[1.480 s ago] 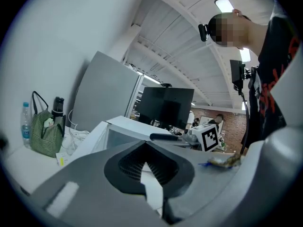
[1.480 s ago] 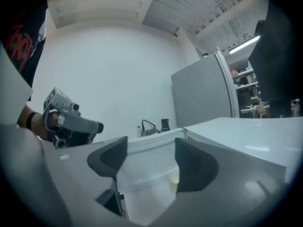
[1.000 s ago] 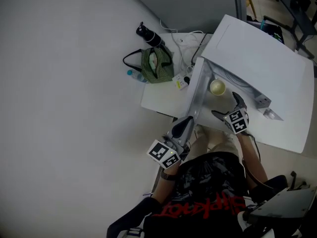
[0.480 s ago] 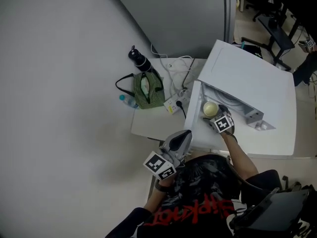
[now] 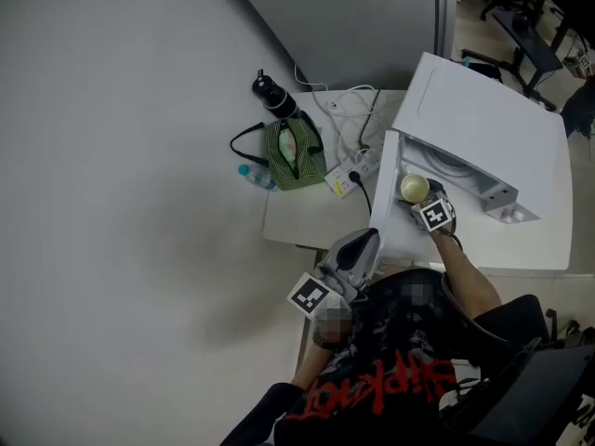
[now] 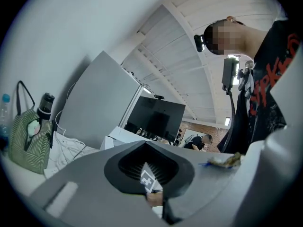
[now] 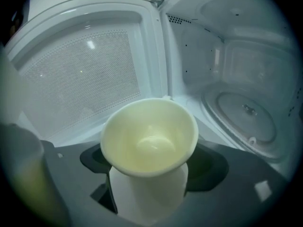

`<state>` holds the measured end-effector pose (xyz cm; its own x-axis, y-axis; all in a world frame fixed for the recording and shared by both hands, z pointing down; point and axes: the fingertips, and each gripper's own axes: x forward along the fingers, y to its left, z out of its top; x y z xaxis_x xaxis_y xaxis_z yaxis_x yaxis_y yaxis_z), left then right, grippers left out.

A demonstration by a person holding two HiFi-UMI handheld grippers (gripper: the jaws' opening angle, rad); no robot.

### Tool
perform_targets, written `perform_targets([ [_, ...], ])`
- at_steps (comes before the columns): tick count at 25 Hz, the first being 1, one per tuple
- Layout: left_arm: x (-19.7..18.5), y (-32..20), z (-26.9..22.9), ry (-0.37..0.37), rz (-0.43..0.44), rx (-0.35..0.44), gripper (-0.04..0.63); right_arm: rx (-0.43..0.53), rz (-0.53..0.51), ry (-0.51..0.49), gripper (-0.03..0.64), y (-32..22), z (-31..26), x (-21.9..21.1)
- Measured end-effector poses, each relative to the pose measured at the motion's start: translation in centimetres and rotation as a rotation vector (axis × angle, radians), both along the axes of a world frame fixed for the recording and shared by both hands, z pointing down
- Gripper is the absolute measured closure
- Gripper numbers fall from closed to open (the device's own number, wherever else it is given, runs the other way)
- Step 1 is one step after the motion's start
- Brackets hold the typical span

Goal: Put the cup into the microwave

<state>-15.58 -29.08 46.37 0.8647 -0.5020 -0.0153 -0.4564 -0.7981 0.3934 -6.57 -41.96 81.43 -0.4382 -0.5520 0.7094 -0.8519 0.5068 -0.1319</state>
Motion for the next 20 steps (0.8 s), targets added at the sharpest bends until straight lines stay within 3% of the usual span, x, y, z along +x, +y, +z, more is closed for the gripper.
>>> perform_targets([
  [9, 1.1, -0.7, 1.3, 0.007, 0.059, -0.035, 0.594, 0.001, -0.079, -0.015, 0.179, 6.0, -1.0, -0.8],
  [15, 1.9, -0.4, 2.3, -0.054, 0.110, -0.014, 0.594, 0.072, -0.025, -0.038, 0.179, 7.7, -4.7, 1.2],
  [20, 2.8, -0.3, 2.6, -0.044, 0.171, -0.029, 0.594, 0.137, 0.034, -0.045, 0.179, 8.6, -8.2, 3.2],
])
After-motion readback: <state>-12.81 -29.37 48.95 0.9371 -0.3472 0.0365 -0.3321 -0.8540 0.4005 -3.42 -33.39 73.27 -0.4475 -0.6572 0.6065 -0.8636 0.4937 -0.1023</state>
